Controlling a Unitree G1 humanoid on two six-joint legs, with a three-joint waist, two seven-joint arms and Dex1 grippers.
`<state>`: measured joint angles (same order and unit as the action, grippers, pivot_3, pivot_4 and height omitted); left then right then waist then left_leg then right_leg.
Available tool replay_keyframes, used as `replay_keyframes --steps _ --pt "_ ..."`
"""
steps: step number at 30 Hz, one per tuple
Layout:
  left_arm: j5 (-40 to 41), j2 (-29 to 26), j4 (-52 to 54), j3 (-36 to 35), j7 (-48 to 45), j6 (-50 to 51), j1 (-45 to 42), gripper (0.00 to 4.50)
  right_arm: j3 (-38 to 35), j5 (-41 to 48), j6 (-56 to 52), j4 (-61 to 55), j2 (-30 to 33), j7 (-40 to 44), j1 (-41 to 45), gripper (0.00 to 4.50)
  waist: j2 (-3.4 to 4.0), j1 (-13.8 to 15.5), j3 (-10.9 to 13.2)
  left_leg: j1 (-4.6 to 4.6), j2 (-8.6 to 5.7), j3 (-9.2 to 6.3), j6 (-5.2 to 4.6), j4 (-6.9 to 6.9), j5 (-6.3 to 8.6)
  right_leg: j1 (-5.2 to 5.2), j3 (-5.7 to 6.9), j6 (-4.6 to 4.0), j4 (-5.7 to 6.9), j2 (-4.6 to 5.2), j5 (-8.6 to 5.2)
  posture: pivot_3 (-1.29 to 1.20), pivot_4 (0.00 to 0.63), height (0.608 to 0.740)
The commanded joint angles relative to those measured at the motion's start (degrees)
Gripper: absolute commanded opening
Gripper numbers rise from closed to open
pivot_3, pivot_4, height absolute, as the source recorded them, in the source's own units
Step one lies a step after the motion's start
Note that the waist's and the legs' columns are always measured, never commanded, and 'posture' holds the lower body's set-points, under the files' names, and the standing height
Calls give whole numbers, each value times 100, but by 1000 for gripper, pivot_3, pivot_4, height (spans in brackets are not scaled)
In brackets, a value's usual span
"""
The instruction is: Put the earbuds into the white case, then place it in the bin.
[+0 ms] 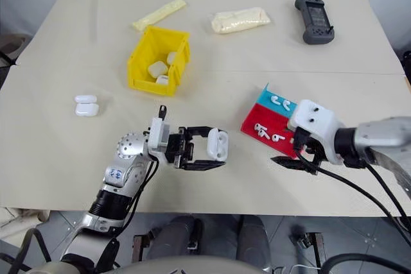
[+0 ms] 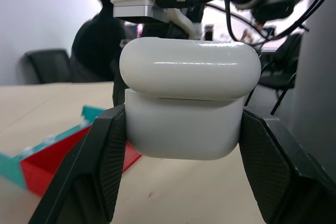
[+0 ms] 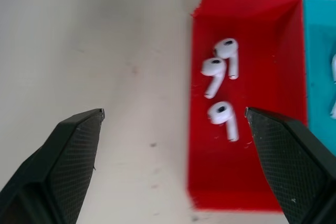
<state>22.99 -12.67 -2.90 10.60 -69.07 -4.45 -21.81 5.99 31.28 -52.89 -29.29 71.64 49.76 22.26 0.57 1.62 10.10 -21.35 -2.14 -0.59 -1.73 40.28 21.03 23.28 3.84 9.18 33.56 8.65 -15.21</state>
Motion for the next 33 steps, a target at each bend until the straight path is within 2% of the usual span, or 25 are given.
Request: replay_keyframes --steps 1,4,8,12,16,17,18,33 --pt "-119 16 163 87 139 -160 36 2791 764 -718 -10 379 -203 157 692 4500 0 -14 0 -3 0 1 0 -4 0 4 0 0 1 0 0 0 150 740" --pt "-95 45 207 125 190 -175 79 2791 1410 -1299 150 722 -385 435 1278 4500 0 -31 0 -3 0 12 2 -8 0 14 0 0 5 -4 0 0 150 740" --pt "-116 36 274 168 297 -169 131 2791 1852 -1856 369 1075 -521 750 1647 4500 0 -24 0 -4 0 16 3 -7 -1 19 -1 0 12 -6 0 0 150 740" --pt "-98 6 339 187 366 -136 182 2791 2007 -2196 541 1280 -712 952 1798 3552 0 -28 0 -4 0 19 3 -7 -1 19 -3 1 12 -5 0 0 150 740" --pt "-107 -37 386 221 385 -123 228 2791 2116 -2513 730 1366 -815 1166 1848 2262 0 -26 0 -4 0 21 4 -7 -1 21 -3 0 12 -6 0 0 150 740" --pt "-107 -42 391 227 388 -127 237 2791 2200 -2622 804 1370 -773 1316 1864 1719 0 -25 0 -4 0 21 4 -7 -1 21 -3 1 12 -6 0 0 150 740" --pt "-105 -41 392 233 392 -128 243 2791 2242 -2715 876 1394 -770 1386 1872 1559 0 -28 0 -4 0 21 4 -7 -1 21 -2 1 12 -6 0 0 150 740" --pt "-87 -47 327 218 431 -154 227 2791 2255 -3504 1367 1648 -1173 1873 1872 1559 0 -28 0 -3 -4 22 5 -6 -1 21 -3 1 13 -6 0 0 150 740"
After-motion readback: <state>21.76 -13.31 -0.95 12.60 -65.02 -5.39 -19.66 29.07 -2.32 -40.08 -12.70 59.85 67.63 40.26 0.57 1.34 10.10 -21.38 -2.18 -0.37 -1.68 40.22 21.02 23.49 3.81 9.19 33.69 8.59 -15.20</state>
